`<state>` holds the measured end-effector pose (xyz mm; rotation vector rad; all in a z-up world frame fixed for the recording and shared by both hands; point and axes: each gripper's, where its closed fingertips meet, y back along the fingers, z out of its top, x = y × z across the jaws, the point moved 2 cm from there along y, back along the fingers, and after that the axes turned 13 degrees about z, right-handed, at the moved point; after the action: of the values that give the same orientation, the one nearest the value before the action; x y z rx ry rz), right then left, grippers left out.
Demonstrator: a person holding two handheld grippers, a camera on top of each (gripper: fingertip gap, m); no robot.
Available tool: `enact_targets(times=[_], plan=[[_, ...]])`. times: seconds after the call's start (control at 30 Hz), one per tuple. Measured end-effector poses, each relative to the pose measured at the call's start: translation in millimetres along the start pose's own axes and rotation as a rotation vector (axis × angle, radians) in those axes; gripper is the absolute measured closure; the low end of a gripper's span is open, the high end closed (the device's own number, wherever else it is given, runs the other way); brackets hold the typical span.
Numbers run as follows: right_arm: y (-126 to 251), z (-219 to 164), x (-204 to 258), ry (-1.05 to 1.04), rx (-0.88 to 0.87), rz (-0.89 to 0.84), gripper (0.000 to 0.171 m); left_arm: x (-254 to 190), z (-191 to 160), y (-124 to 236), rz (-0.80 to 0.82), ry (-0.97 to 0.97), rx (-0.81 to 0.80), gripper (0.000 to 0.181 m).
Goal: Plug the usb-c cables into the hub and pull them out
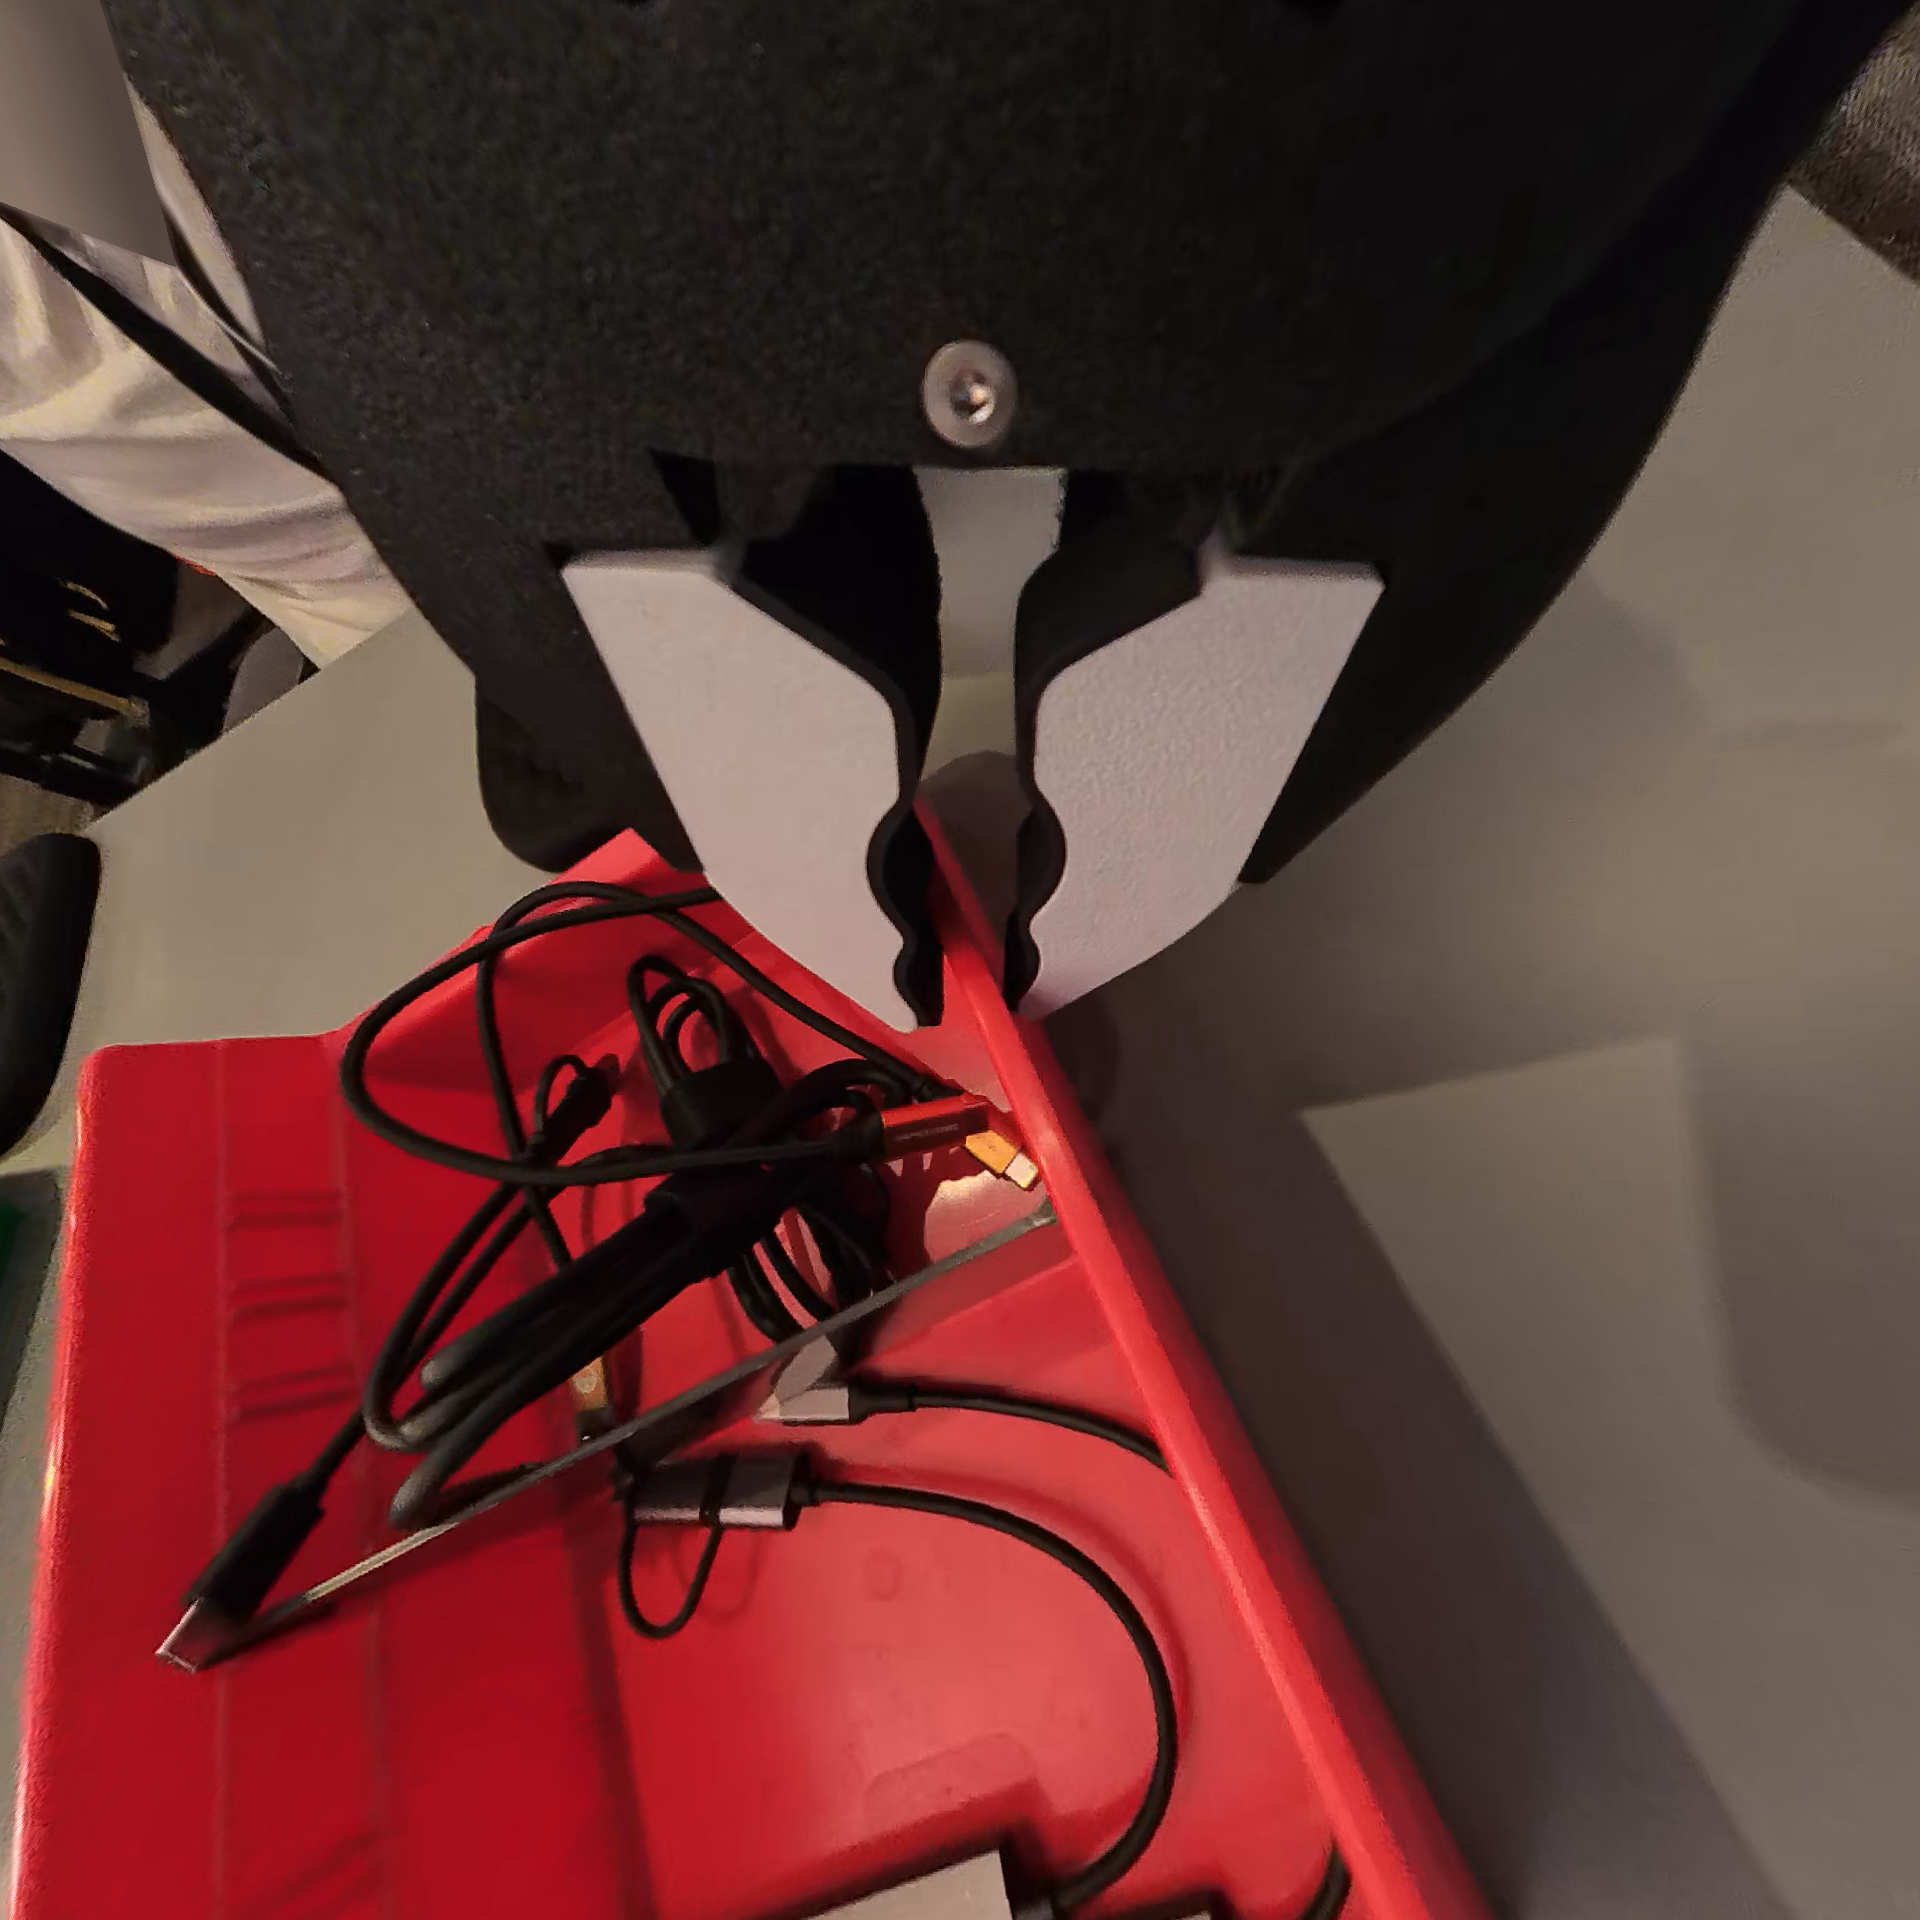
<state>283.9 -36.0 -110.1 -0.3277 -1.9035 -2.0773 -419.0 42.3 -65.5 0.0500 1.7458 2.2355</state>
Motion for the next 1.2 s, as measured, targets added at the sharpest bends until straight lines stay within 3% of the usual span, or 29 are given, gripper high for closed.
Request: enact_targets(times=[0.33, 0.67, 0.87, 1.2], plan=[[-16.2, 16.9, -9.4, 0.065, -0.015, 0.105, 0.154, 1.8, -8.8, 3.8, 0.091, -0.16, 0.02, 0.171], [-15.7, 29.8, -9.1, 0.159, 0.051, 0.046, 0.16, -4.6, -9.6, 3.8, 0.127, -0.292, 0.019, 0.171], [-12.8, 28.5, -16.2, 0.151, 0.058, 0.038, 0.162, -2.2, -14.5, 5.2, 0.077, -0.243, 0.0, 0.171], [-10.8, 28.0, -21.2, 0.152, 0.067, 0.028, 0.162, 18.9, -22.2, 12.3, 0.128, -0.189, -0.013, 0.173]])
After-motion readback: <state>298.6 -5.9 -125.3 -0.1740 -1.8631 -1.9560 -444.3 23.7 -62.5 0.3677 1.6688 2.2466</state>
